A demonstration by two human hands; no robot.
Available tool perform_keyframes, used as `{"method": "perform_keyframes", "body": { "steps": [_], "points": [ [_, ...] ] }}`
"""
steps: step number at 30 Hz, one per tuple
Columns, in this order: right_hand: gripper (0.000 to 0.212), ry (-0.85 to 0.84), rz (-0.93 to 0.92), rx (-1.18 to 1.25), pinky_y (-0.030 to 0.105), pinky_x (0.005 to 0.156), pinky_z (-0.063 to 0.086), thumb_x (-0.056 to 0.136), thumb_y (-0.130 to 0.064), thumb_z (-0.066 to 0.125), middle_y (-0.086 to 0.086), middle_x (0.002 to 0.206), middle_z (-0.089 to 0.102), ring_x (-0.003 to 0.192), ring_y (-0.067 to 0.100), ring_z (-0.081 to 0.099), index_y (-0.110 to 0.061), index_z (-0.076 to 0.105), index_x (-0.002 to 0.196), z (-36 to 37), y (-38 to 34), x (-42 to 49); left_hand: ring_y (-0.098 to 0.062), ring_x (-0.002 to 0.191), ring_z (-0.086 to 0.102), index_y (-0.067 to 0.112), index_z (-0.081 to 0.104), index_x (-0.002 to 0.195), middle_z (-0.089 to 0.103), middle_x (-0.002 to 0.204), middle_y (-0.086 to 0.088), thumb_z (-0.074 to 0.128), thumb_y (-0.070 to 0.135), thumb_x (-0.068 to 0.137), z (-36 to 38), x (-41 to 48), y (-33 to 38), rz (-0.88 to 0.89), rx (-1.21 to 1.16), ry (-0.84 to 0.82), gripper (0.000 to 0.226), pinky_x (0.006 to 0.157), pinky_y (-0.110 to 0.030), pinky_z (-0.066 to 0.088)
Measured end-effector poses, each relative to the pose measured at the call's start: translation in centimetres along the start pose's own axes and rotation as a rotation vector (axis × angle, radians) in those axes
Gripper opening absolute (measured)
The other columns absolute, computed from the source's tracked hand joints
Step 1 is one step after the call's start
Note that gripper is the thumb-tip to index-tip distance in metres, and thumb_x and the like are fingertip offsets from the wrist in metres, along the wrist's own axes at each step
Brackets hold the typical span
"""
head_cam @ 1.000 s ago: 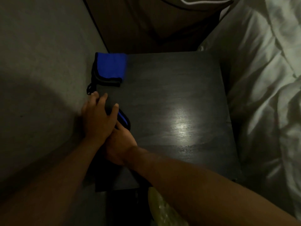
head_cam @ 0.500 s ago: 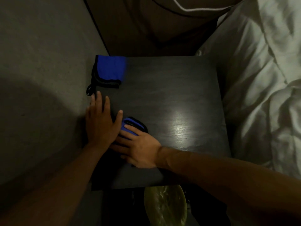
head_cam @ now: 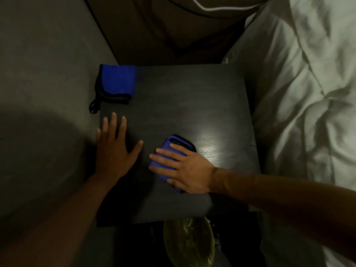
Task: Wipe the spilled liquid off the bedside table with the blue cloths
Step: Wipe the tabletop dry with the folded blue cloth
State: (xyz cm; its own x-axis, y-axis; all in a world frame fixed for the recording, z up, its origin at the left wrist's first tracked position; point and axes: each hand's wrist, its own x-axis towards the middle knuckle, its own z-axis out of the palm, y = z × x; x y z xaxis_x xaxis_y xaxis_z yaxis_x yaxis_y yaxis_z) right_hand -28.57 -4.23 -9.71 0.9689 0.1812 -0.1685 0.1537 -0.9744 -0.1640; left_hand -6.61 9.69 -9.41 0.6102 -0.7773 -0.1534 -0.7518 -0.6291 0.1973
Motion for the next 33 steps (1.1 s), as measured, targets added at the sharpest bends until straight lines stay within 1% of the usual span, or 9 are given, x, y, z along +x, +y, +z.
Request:
{"method": "perform_keyframes", "body": {
  "steps": [3,7,11,14,18,22,26,29,33],
  "points": [
    [0.06,-0.032,-0.002,-0.004,0.05,0.126,0.001,0.107,-0.043,0.026,0.003,0.171,0.006,0.157,0.025,-0.001,-0.027,0.011,0.163,-0.1,1.2,-1.4,-0.036,0.149,0.004,0.013,0.018,0.154,0.007,0.163,-0.014,0.049,0.058,0.087,0.2,0.0,0.0,0.0,0.03,-0.008,0.086,0.119,-0.055,0.011],
    [0.06,-0.063,0.019,-0.013,0.049,0.126,-0.002,0.107,-0.045,0.024,0.002,0.171,0.004,0.157,0.024,-0.004,-0.028,0.008,0.163,-0.3,2.8,-3.1,-0.035,0.15,0.004,0.013,0.017,0.154,0.007,0.163,-0.014,0.031,0.071,0.081,0.2,0.1,0.2,-0.023,0.056,-0.012,0.094,0.119,-0.053,0.009],
    [0.061,-0.082,0.046,-0.037,0.047,0.125,-0.008,0.107,-0.048,0.023,0.0,0.171,0.002,0.157,0.022,-0.006,-0.031,0.004,0.163,-0.3,4.3,-4.7,-0.035,0.15,0.001,0.013,0.015,0.154,0.004,0.164,-0.014,0.031,0.074,0.084,0.0,0.1,0.4,-0.029,0.066,-0.021,0.094,0.12,-0.053,0.009],
    [0.06,-0.099,0.074,-0.038,0.048,0.126,-0.004,0.108,-0.048,0.022,-0.001,0.17,0.004,0.157,0.022,-0.004,-0.031,0.004,0.163,-0.4,5.5,-5.9,-0.034,0.15,-0.001,0.014,0.011,0.154,0.001,0.163,-0.015,0.029,0.077,0.08,-0.2,0.1,0.5,-0.035,0.08,-0.042,0.099,0.12,-0.053,0.006],
    [0.06,-0.124,0.111,-0.039,0.05,0.126,-0.001,0.107,-0.05,0.018,-0.002,0.171,0.001,0.157,0.021,-0.006,-0.034,-0.001,0.162,-0.5,7.0,-7.4,-0.033,0.15,-0.003,0.015,0.009,0.155,-0.001,0.164,-0.014,0.027,0.079,0.078,-0.2,0.1,0.9,-0.059,0.087,-0.038,0.101,0.121,-0.051,0.004],
    [0.06,-0.108,0.202,-0.055,0.051,0.126,0.002,0.108,-0.048,0.021,-0.001,0.171,0.001,0.157,0.022,-0.005,-0.032,0.001,0.162,-0.5,8.2,-9.3,-0.033,0.15,-0.002,0.015,0.011,0.155,0.0,0.164,-0.014,0.035,0.077,0.08,-0.1,0.1,0.8,-0.065,0.085,-0.034,0.1,0.121,-0.052,0.006],
    [0.059,-0.095,0.292,-0.053,0.052,0.125,0.007,0.107,-0.047,0.015,0.002,0.171,0.007,0.157,0.023,0.0,-0.028,0.007,0.163,-0.6,8.7,-11.1,-0.033,0.15,0.0,0.014,0.012,0.154,0.003,0.164,-0.014,0.041,0.074,0.081,-0.1,0.1,0.9,-0.068,0.084,-0.025,0.099,0.121,-0.052,0.006],
    [0.06,-0.063,0.413,-0.052,0.053,0.125,0.012,0.107,-0.046,0.012,0.003,0.17,0.011,0.157,0.024,0.005,-0.026,0.011,0.163,-0.2,8.1,-12.2,-0.032,0.15,-0.001,0.014,0.012,0.155,0.002,0.164,-0.013,0.039,0.075,0.081,-0.1,0.2,1.1,-0.081,0.084,-0.024,0.099,0.121,-0.05,0.005],
    [0.06,0.001,0.578,-0.052,0.051,0.125,0.011,0.107,-0.045,0.015,0.005,0.17,0.013,0.157,0.024,0.006,-0.023,0.013,0.163,0.8,6.3,-12.9,-0.031,0.15,-0.003,0.016,0.01,0.155,0.001,0.164,-0.012,0.036,0.076,0.081,-0.1,0.1,0.9,-0.082,0.084,-0.032,0.099,0.121,-0.049,0.004]
  ]
}}
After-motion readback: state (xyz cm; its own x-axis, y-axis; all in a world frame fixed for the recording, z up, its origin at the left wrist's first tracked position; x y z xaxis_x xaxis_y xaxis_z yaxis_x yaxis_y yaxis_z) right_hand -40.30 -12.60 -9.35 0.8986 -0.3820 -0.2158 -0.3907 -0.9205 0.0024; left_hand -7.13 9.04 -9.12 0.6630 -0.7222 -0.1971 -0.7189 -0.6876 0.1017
